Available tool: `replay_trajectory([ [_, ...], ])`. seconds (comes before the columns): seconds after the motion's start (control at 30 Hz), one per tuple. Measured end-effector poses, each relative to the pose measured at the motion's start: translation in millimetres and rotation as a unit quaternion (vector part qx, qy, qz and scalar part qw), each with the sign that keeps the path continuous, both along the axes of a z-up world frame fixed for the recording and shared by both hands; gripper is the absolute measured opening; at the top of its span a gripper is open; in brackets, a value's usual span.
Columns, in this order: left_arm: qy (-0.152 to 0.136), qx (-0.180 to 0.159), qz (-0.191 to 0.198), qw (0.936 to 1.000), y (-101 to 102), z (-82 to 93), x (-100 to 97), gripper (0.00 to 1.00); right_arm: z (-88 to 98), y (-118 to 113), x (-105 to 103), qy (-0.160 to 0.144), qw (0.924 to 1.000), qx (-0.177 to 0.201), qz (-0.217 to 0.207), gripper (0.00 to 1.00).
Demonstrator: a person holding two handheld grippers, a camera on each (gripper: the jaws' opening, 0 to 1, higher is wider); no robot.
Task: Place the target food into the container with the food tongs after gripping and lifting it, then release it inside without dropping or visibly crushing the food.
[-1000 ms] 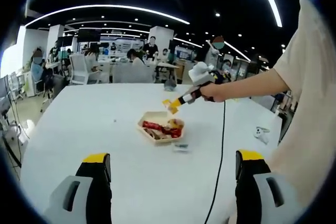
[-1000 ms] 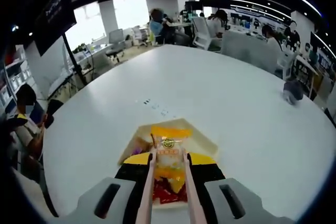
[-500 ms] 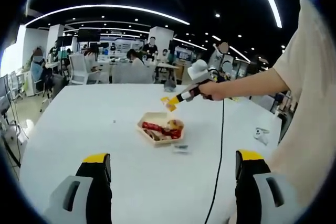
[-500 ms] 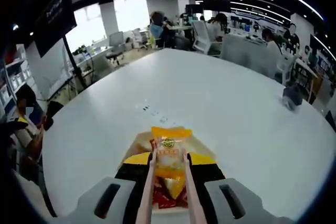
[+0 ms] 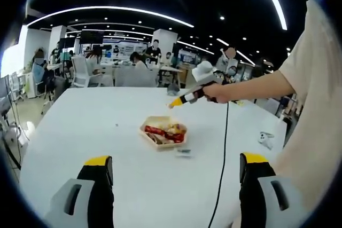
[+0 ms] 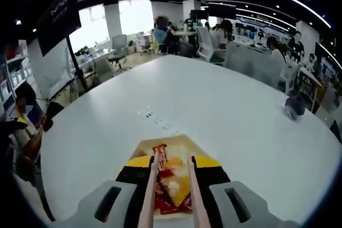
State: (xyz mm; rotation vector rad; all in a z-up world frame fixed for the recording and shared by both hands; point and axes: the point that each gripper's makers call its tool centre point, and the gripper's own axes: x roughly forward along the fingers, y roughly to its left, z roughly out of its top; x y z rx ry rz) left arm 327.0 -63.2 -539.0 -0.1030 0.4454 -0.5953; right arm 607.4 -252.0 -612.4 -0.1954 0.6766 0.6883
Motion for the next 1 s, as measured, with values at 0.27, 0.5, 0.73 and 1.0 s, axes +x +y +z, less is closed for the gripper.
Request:
replay_trajectory([
  [0.27,-0.001,-0.003,-0.008,1.0000,-5,-0.1,-4.4,0.99,-0.4,-8,-17,-0.002,1.0000,0.001,0.006,0.28],
  [0.5,0.001,-0.002,-0.016,0.9999,-7,-1.7,-8.1,0.99,-4.3,-12,-36,0.003,1.0000,0.001,0.006,0.28],
  [0.73,0.001,-0.002,-0.017,0.9998,-8,-4.1,-11.9,0.99,-6.7,-11,-49,0.006,0.9999,-0.002,0.012,0.28],
  [1.0,0.009,0.006,-0.024,0.9996,-7,-12.7,-16.8,0.99,-19.4,-4,-76,0.021,0.9997,0.000,0.016,0.28],
])
